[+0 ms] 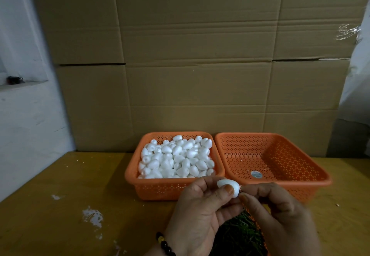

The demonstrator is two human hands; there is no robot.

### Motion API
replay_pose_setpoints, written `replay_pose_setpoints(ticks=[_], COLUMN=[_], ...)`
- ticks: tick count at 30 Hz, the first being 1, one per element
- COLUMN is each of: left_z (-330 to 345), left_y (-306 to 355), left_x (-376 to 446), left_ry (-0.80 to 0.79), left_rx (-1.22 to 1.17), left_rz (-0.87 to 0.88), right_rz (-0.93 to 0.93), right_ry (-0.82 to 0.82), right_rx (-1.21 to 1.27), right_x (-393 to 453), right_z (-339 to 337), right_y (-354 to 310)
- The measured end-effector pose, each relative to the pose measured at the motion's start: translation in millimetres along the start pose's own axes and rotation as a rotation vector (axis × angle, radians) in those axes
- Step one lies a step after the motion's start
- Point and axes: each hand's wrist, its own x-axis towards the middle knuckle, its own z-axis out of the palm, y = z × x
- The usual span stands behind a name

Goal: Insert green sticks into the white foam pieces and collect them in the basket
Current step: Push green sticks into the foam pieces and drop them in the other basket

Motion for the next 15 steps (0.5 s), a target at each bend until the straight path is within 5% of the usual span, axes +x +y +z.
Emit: replay_pose_setpoints(ticks=[15], left_z=[-4.2], left_y=[-1.6], left_x=[3.9], left_ry=[0.063], left_rx=[0.003], left_rz=[0.018], right_rz=[0.101], right_ry=[0.148], right_rx=[0.151], right_x=[-9.9], right_z=[9.4], right_y=[9.0])
